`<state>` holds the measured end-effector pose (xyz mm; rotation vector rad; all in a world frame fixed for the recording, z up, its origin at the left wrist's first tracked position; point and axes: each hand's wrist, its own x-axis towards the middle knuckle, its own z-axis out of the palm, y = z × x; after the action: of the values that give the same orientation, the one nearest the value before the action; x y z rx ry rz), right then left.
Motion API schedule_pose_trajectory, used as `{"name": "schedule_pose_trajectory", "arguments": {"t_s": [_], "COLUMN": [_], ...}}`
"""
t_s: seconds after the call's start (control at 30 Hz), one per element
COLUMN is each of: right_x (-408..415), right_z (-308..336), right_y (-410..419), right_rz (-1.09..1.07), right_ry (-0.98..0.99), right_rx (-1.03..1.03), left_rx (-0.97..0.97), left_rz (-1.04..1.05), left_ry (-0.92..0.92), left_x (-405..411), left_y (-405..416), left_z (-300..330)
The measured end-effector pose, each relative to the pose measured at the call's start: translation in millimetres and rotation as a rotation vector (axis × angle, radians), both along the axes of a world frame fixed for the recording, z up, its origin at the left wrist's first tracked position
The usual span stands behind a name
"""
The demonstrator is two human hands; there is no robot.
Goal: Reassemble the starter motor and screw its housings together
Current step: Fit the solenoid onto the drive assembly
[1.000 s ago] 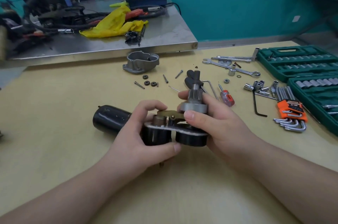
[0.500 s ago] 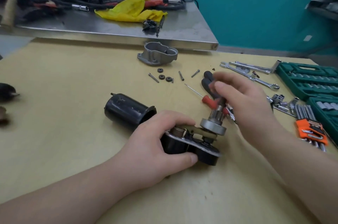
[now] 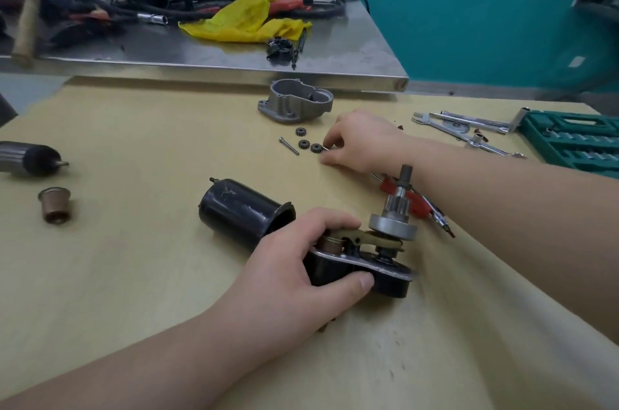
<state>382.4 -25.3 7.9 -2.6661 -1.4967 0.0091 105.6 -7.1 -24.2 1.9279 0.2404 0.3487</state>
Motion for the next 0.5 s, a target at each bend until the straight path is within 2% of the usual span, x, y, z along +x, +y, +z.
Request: {"name": "schedule_pose_trajectory", "arguments": {"t_s": [0.27,0.5], "right_x": [-3.9,-17.1], "right_z": [-4.7,2.8], "right_y": [5.0,12.8], "right_rz": [-0.031,-0.020], "right_ry": [0.030,-0.193], "right_rx": [0.049,-0.034], "left_rx": [-0.078,-0.092], "left_rz": [-0.010,-0.009], "left_ry": [0.030,0.055], "left_x": [2.3,2.8], "left_y": [1.5,0.9], "left_z": [0.4,2.3]}}
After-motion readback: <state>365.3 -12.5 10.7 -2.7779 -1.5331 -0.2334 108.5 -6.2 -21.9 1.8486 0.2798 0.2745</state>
